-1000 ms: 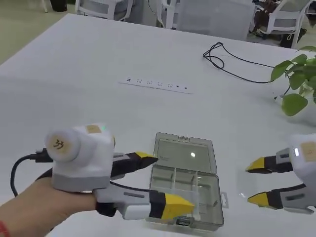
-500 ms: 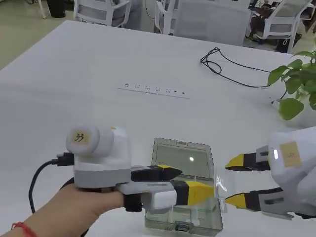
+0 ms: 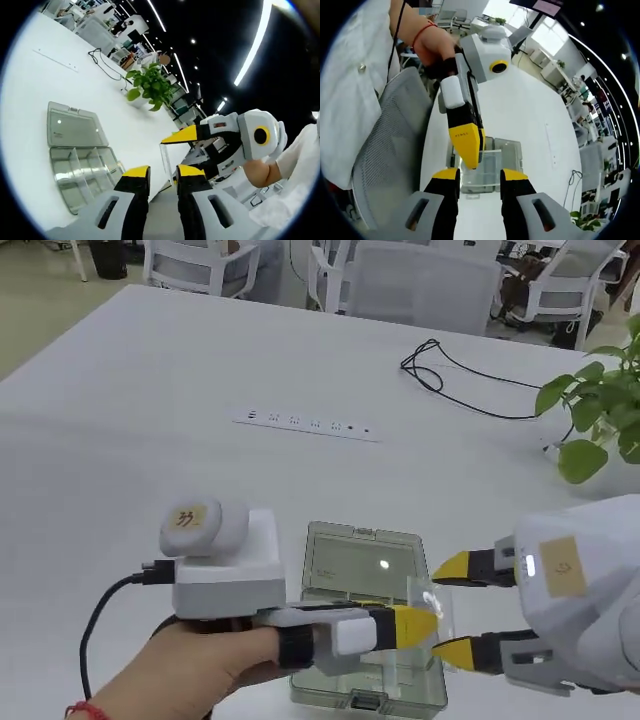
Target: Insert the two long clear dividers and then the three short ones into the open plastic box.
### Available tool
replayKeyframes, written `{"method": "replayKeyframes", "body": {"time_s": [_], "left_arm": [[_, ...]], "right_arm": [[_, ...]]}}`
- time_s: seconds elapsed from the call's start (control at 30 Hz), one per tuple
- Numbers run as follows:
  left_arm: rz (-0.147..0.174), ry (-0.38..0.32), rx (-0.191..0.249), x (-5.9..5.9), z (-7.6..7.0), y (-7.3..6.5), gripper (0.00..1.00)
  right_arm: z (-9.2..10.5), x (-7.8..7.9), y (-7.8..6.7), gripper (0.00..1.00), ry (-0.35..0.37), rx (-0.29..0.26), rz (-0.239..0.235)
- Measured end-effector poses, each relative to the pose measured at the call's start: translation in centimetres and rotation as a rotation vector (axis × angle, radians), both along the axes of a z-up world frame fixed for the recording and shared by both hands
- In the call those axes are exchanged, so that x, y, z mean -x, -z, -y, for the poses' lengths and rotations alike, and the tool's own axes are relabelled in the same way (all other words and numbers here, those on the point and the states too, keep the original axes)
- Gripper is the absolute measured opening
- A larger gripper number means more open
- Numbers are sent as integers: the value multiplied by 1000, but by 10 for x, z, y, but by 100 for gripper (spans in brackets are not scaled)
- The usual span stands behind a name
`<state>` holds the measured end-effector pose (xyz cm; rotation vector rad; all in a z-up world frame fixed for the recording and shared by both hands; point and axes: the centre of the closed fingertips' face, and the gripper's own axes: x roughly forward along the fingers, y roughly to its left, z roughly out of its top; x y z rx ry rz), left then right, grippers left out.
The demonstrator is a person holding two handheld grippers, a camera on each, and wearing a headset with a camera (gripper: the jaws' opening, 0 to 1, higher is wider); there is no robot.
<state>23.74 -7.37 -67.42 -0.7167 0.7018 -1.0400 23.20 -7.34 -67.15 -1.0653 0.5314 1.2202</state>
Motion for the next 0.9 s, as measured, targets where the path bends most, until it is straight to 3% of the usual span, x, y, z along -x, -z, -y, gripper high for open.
{"method": "replayKeyframes", "body": {"time_s": [0.4,0.6,0.9], "left_arm": [[-9,26,3,6,4,0,0],[-4,32,2,8,5,0,0],[-29,23,11,8,4,-1,0]], "right_arm": [[-2,1,-1,33,-11,21,17],[-2,2,0,33,-13,28,17],[-2,3,1,33,-20,26,18]]}}
